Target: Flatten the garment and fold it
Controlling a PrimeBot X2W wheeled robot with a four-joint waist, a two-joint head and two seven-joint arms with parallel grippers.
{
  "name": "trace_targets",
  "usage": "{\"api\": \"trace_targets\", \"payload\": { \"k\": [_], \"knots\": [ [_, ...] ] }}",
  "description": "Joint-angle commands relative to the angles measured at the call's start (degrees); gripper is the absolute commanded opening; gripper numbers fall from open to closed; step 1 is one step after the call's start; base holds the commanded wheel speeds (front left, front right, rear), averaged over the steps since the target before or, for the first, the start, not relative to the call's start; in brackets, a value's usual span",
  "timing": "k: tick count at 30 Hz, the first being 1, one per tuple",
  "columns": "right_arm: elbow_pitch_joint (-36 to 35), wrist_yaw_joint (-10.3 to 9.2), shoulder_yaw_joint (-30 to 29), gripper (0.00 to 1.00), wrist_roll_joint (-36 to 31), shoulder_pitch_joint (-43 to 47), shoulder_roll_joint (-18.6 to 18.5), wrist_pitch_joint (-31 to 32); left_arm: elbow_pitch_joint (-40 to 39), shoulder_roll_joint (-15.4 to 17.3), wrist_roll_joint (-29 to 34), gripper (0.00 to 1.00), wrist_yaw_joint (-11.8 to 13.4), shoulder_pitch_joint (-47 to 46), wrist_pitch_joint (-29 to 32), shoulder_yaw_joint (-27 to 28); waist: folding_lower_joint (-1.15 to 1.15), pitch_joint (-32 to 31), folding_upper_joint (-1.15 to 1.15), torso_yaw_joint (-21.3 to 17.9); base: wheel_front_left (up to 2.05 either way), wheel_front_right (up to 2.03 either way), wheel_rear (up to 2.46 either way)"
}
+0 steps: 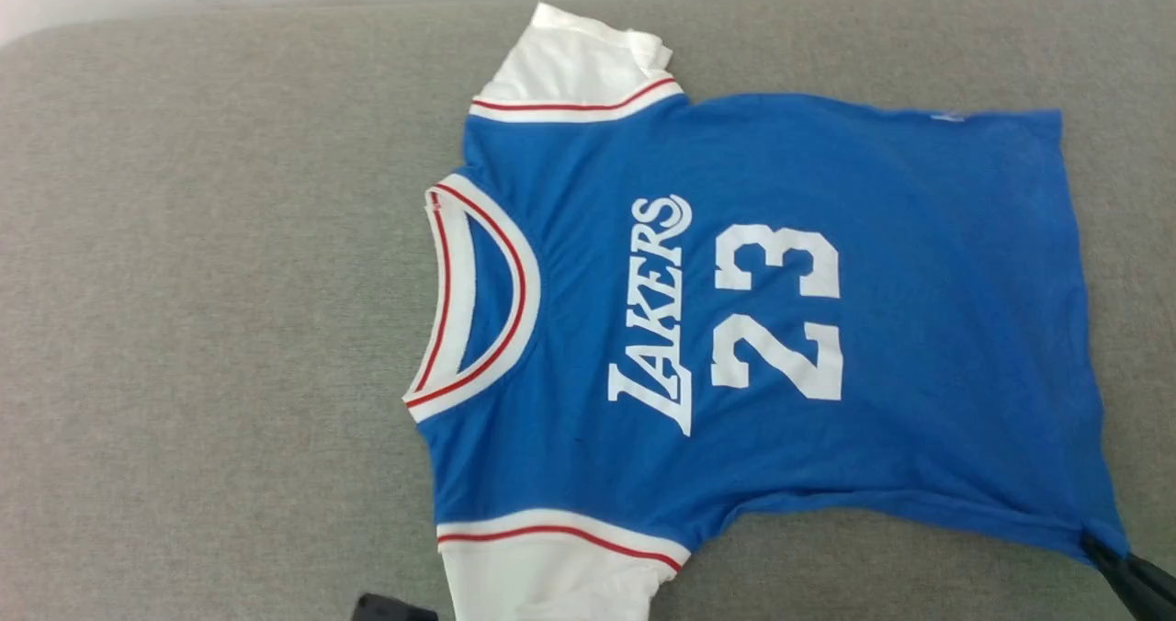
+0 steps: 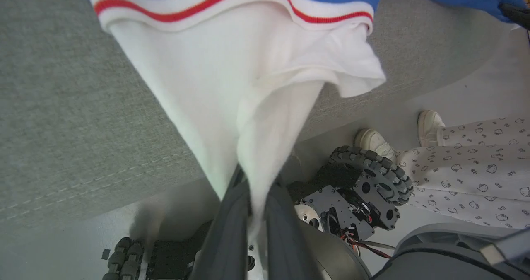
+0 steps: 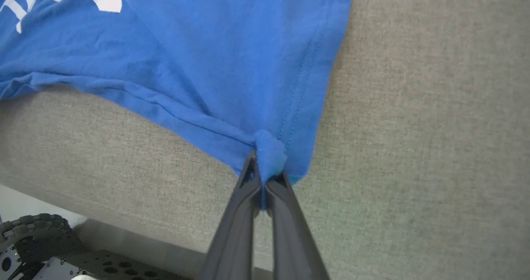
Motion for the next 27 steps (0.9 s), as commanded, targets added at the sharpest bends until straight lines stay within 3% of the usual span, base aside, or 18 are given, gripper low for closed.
{"api": "trace_targets", "payload": {
  "k": [1, 8, 16, 27],
  "knots": [
    [-0.7, -0.06, -0.78, 0.0, 0.46, 0.89, -0.31, 0.38, -0.72, 0.56, -0.17, 0.0, 0.03, 0.47, -0.55, 0.5, 0.01, -0.46, 0.0, 0.48, 0.0, 0.0, 0.0],
    [-4.71, -0.06, -6.74, 0.0, -1.79, 1.46, 0.73, 0.84, -3.2, 0.04, 4.7, 0.0, 0.47, -4.11, -7.7, 4.55, 0.01, -0.05, 0.0, 0.32, 0.0, 0.0, 0.0],
    [-7.07, -0.06, -10.54, 0.0, -6.78, -6.69, 1.8, 1.25, -0.42, -1.78, 13.88, 0.0, -0.46, -16.4, -13.07, 6.56, 0.01, 4.04, 0.0, -2.01, 0.0, 0.0, 0.0],
    [-1.48, -0.06, -3.48, 0.0, -8.3, -22.77, 0.19, 1.82, 11.96, -5.83, 17.8, 0.0, -3.78, -31.7, -11.22, 5.72, 0.01, 11.24, 0.0, -4.31, 0.0, 0.0, 0.0]
  ]
}}
